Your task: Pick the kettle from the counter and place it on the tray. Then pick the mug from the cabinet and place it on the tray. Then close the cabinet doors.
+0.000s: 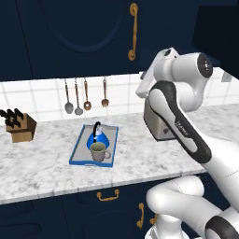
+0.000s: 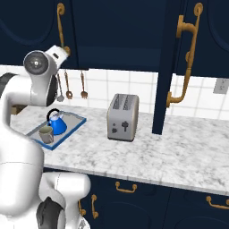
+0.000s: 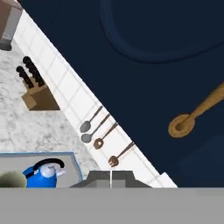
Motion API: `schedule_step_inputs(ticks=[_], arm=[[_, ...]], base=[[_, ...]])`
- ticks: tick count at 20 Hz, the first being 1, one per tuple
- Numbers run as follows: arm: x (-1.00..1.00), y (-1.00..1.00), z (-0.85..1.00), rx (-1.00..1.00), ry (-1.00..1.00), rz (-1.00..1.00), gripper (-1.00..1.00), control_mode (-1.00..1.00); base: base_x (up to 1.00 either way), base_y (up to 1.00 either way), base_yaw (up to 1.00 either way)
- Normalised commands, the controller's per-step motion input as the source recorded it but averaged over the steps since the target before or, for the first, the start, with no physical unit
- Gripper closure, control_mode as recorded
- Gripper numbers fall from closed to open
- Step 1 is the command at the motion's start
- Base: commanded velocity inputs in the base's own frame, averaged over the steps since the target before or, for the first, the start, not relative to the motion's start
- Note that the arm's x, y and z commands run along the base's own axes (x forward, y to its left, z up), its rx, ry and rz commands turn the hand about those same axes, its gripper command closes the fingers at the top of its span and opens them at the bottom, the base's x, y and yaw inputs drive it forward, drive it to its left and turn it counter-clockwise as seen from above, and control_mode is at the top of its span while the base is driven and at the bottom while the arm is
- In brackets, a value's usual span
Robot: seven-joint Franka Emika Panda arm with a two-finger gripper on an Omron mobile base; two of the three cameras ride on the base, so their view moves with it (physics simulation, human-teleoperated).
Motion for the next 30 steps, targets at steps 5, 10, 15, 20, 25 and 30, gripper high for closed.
schedule_step_inputs(ticks=[5, 10, 15, 20, 25, 30], arm=[[-0.26, -0.34, -0.13, 0.54, 0.0, -0.24, 1.0, -1.0], [-0.38, -0.4, 0.0, 0.63, 0.0, -0.27, 1.0, -1.0], [-0.26, -0.38, 0.0, 0.31, 0.03, -0.08, 1.0, -1.0], [-0.35, -0.2, 0.0, 0.03, 0.0, 0.0, 1.0, -1.0], [-0.98, -0.72, 0.13, 0.19, 0.0, 0.0, 1.0, -1.0], [-0.95, -0.76, 0.22, 0.18, 0.06, 0.0, 1.0, -1.0]], base=[[0.0, 0.0, 0.0], [0.0, 0.0, 0.0], [0.0, 0.0, 0.0], [0.0, 0.0, 0.0], [0.0, 0.0, 0.0], [0.0, 0.0, 0.0]])
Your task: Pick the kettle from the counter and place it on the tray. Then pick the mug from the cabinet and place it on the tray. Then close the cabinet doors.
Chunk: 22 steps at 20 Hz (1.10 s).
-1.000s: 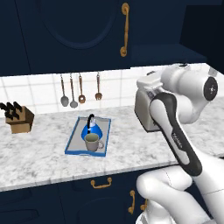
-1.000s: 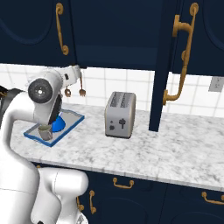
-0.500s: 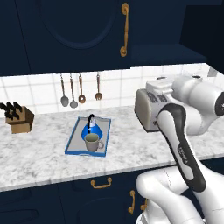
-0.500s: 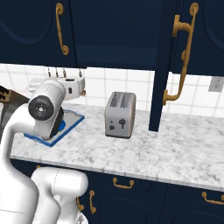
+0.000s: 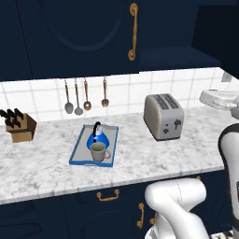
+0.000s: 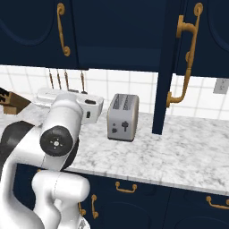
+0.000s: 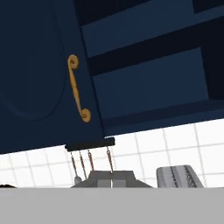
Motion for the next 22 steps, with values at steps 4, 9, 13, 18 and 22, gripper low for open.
schedule_step_inputs(ticks=[4, 9, 13, 18, 22], arm=[[-0.79, -0.63, 0.12, 0.19, 0.05, 0.0, 1.0, -1.0], [-0.55, -0.6, 0.0, 0.19, 0.05, 0.0, 1.0, -1.0], [-0.03, -0.42, 0.0, 0.2, 0.0, 0.0, 1.0, -1.0], [-0.31, -0.47, 0.0, 0.28, 0.0, 0.0, 1.0, -1.0], [-0.26, -0.61, 0.0, 0.34, 0.0, -0.01, 1.0, -1.0]], base=[[0.0, 0.0, 0.0], [0.0, 0.0, 0.0], [0.0, 0.0, 0.0], [0.0, 0.0, 0.0], [0.0, 0.0, 0.0]])
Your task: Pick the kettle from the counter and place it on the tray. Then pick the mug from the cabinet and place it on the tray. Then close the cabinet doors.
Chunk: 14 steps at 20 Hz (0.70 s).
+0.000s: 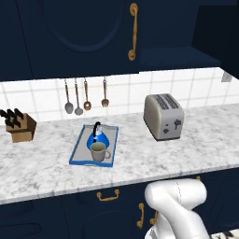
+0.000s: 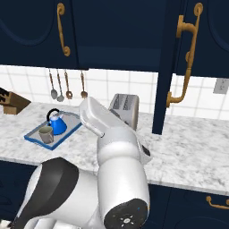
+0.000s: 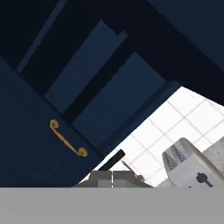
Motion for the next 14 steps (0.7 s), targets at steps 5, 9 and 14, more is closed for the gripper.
schedule_step_inputs(ticks=[5, 9, 14], arm=[[-0.27, -0.85, 0.0, 0.33, 0.12, -0.01, 1.0, -1.0], [0.01, -0.42, -0.1, 0.08, 0.14, -0.02, 1.0, -1.0], [0.03, -0.27, -0.23, 0.04, 0.05, -0.05, 1.0, -1.0]], base=[[0.0, 0.0, 0.0], [0.0, 0.0, 0.0], [0.0, 0.0, 0.0]])
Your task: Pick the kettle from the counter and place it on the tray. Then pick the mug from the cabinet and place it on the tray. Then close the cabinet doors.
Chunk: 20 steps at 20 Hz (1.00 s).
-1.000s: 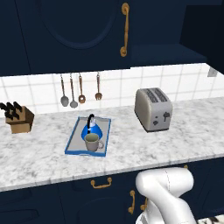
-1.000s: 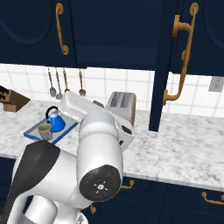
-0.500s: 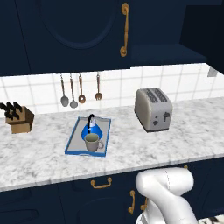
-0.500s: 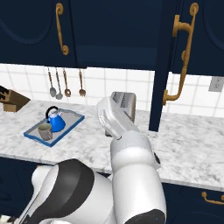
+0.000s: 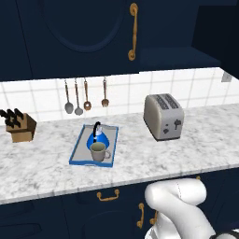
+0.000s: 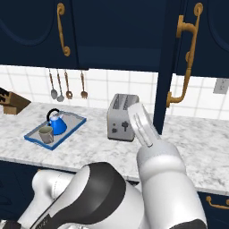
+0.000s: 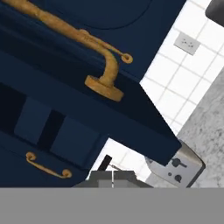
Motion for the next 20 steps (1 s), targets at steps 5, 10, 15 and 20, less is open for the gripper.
schedule_step_inputs(ticks=[5, 10, 15, 20], arm=[[0.16, -0.27, -0.17, 0.15, 0.0, -0.03, 1.0, -1.0], [0.44, -0.44, -0.26, 0.21, 0.0, -0.04, 1.0, -1.0], [0.61, -0.52, -0.29, 0.22, 0.0, -0.01, 1.0, -1.0], [0.67, -0.23, -0.06, 0.26, -0.02, 0.03, 1.0, -1.0]], base=[[0.0, 0.0, 0.0], [0.0, 0.0, 0.0], [0.0, 0.0, 0.0], [0.0, 0.0, 0.0]])
